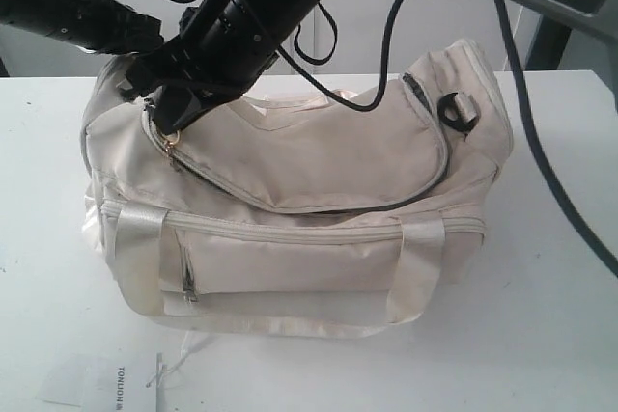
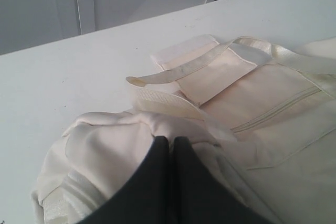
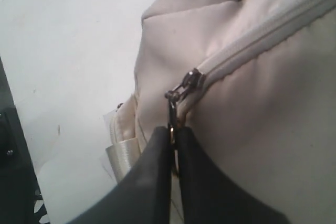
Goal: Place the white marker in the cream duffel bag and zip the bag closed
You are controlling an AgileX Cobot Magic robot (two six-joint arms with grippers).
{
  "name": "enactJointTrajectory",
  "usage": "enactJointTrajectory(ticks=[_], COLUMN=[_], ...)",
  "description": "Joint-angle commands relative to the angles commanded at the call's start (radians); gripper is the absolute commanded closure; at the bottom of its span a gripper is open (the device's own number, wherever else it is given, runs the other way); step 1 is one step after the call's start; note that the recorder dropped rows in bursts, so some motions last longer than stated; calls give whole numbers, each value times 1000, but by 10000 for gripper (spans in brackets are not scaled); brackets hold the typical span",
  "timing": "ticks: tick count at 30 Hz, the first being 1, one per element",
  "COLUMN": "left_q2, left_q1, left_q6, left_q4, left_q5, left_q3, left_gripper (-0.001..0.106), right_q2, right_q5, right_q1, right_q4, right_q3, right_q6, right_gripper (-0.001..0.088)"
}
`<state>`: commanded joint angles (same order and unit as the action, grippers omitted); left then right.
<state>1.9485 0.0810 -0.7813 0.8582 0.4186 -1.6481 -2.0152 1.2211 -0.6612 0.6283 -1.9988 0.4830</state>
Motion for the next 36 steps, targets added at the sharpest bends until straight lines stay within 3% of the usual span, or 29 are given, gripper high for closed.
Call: enactJointTrajectory(ticks=[7,17,27,36], left_q2=[0,0,0,0], left_q1=[0,0,0,-48], left_q6=[0,5,5,48], left_q4=[0,0,0,0], left_q5=[0,0,5,30], left_q3=[0,0,0,0], left_gripper=[1053,1053,1053,1053], right_q2=[0,0,38,43], right_q5=[0,0,0,0], right_q1=[-45,-45,-48,-64], right_q4=[-58,-105,-140,-145], right_q3=[0,0,70,88], right_q6=[0,-23,-39,-39], right_gripper=[868,868,868,868])
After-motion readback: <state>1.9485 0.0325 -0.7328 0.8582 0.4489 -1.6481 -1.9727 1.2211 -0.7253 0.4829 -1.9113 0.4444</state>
